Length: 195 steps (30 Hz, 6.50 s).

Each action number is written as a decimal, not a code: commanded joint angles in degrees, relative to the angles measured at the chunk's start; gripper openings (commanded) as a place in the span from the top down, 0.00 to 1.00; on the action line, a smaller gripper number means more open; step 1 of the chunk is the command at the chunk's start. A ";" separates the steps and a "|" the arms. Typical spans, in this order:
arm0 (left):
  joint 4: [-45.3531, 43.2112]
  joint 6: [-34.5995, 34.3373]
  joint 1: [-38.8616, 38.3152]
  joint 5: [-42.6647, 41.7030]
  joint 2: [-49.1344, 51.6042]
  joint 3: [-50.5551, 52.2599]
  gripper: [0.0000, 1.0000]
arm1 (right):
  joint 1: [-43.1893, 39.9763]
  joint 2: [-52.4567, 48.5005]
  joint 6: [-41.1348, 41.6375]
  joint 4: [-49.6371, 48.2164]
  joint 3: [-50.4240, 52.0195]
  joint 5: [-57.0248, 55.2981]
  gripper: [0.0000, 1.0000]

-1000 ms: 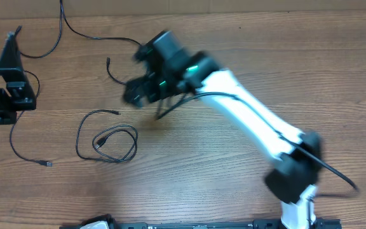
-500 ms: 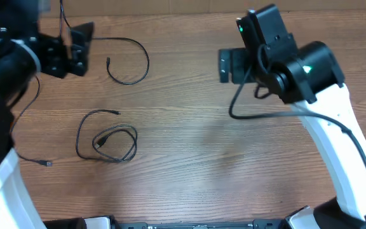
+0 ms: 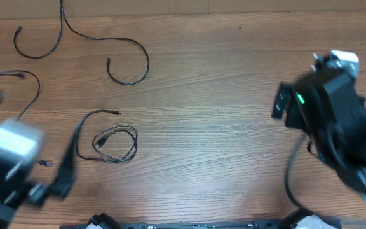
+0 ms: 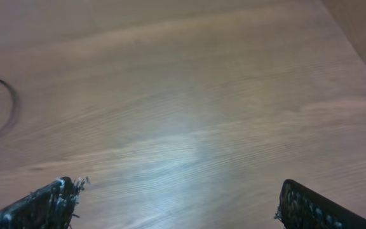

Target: Untangle cables

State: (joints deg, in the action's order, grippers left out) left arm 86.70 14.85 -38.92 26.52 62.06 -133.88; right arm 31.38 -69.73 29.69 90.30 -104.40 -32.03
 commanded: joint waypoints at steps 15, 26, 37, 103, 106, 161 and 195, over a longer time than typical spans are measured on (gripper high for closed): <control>-17.75 -15.08 -2.34 24.48 -5.73 49.09 0.01 | 2.97 13.92 1.07 -8.41 10.75 2.58 0.00; -45.31 3.61 1.44 -2.54 0.50 53.99 0.00 | 2.97 9.20 -3.19 -8.76 10.75 5.33 0.00; -56.41 5.99 17.55 -33.62 9.20 53.99 0.01 | 2.97 6.16 -3.19 -8.83 10.75 6.51 0.00; -60.57 9.99 47.89 -36.44 -0.79 88.89 0.00 | 2.97 0.55 -10.75 -17.14 10.75 15.17 0.00; -56.61 9.99 47.89 -36.44 -0.79 88.89 0.01 | 2.97 0.55 -10.75 -17.22 10.75 15.15 0.00; -42.47 9.99 41.72 -36.44 -50.84 115.99 0.01 | 2.97 -4.98 -12.20 -19.34 10.75 15.06 0.00; -38.73 9.97 41.72 -36.44 -50.84 116.19 0.00 | 2.67 -4.96 -12.04 -21.33 10.78 13.92 0.00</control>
State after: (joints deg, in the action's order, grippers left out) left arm 48.05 24.16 3.01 -10.07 11.73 -18.04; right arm 33.89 -74.65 17.93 70.70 -93.60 -16.78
